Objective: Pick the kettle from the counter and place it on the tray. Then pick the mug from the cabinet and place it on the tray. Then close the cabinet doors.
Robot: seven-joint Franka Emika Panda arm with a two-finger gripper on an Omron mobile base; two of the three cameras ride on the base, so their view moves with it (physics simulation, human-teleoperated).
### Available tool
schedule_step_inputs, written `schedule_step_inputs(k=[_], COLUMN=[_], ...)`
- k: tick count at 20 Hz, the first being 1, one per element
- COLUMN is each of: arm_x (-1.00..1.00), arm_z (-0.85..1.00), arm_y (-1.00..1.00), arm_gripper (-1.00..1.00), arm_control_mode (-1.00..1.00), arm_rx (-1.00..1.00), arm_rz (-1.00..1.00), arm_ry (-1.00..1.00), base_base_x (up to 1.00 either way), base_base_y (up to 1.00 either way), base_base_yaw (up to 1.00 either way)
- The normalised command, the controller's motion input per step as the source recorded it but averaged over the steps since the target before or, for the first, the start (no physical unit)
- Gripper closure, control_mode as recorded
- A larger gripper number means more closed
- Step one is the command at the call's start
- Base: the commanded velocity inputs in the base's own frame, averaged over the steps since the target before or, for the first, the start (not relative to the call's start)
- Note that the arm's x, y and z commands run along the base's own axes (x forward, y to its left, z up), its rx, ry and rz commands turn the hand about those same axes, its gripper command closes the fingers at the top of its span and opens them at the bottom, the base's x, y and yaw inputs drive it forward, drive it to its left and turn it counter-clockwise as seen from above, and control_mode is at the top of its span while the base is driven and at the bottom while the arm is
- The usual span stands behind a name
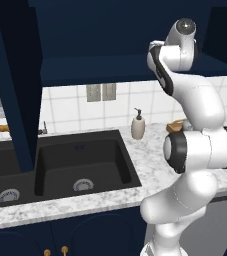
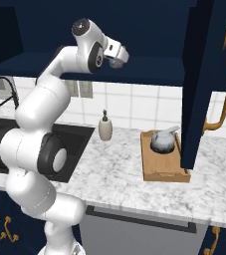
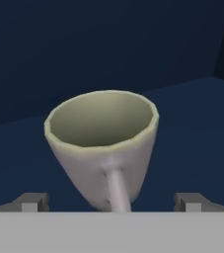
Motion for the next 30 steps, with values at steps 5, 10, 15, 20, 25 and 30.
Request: schedule_step_inputs(k=[5, 10, 15, 20, 25, 30], arm_x=[0.09, -0.02, 0.00, 0.04, -0.01, -0.22], arm_z=[-0.02, 0.00, -0.07, -0.17, -0.11, 0.02], arm_y=[-0.05, 0.00, 0.00, -0.01, 0.00, -0.07], arm_gripper=[-1.00, -1.00, 1.00, 1.00, 1.00, 1.00], arm_control_mode=[-1.00, -1.00, -1.00, -1.00, -1.00, -1.00], arm_rx=[0.00, 0.00, 0.00, 0.00, 0.00, 0.02], arm_rz=[0.00, 0.00, 0.00, 0.00, 0.00, 0.07], arm_ry=[0.00, 0.00, 0.00, -0.05, -0.09, -0.04], base_base_x=[0.00, 0.00, 0.00, 0.00, 0.00, 0.00], base_base_y=[0.00, 0.00, 0.00, 0.00, 0.00, 0.00], base_base_yaw=[0.00, 0.00, 0.00, 0.00, 0.00, 0.00])
